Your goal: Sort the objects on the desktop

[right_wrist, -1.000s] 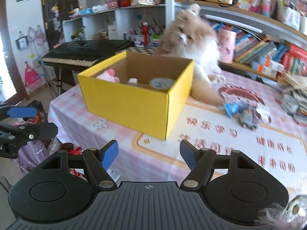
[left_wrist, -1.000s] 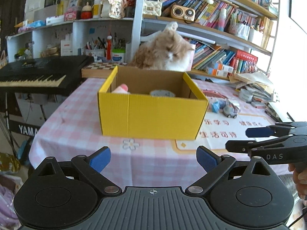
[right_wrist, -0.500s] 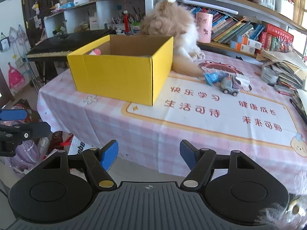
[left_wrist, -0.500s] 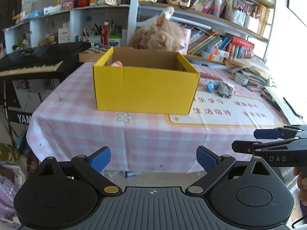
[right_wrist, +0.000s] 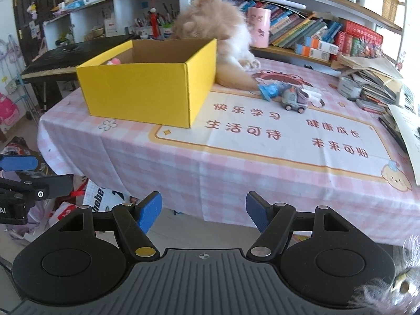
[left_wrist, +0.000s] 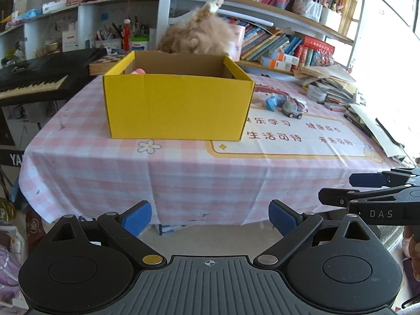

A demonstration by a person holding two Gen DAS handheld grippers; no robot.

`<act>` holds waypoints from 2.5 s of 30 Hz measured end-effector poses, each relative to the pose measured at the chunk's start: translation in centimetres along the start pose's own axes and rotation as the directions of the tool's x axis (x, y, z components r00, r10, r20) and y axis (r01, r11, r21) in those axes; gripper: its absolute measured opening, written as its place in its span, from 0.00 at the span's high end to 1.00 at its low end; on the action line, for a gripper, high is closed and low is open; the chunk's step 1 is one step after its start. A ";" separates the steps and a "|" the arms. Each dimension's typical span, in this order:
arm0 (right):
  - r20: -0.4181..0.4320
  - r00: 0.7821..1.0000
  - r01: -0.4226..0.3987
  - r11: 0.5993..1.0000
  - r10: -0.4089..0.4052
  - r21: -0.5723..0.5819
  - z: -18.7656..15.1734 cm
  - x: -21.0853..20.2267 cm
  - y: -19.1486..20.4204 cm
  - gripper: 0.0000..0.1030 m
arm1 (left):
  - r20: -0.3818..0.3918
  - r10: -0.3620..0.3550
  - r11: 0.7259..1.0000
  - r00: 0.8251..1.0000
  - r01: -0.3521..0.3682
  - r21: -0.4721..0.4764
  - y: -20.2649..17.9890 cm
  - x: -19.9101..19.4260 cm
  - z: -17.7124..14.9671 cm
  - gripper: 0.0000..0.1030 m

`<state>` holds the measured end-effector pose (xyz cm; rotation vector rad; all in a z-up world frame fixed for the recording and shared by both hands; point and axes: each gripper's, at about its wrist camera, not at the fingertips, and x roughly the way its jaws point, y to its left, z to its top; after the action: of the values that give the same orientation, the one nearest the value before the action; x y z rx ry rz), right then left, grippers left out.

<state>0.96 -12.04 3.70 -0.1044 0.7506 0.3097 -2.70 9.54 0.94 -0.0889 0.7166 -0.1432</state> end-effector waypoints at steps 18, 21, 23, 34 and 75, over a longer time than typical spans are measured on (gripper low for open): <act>-0.047 0.996 0.077 0.997 -0.076 0.024 -1.2 0.0 -1.8 0.33 | -0.042 -0.061 0.995 0.997 0.064 0.070 -3.1 2.7 0.7 0.05; -0.053 0.994 0.094 0.994 -0.091 0.050 -1.3 0.0 -2.7 0.33 | -0.045 -0.071 0.993 0.996 0.075 0.094 -3.9 3.1 0.9 0.05; -0.052 0.994 0.104 0.992 -0.101 0.065 -1.2 0.0 -3.2 0.33 | -0.046 -0.077 0.991 0.996 0.081 0.107 -4.3 3.4 1.2 0.05; -0.064 0.989 0.141 0.985 -0.135 0.102 -1.2 0.1 -5.6 0.33 | -0.072 -0.119 0.979 0.990 0.129 0.160 -6.5 5.2 2.4 0.05; -0.079 0.992 0.108 0.988 -0.099 0.113 2.7 4.7 -17.8 0.33 | -0.091 -0.105 0.975 0.990 0.120 0.186 -16.9 13.5 8.3 0.05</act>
<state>11.50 -27.23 2.13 -0.0438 0.8313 0.1633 11.16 -9.04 0.58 0.0606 0.7749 -0.3250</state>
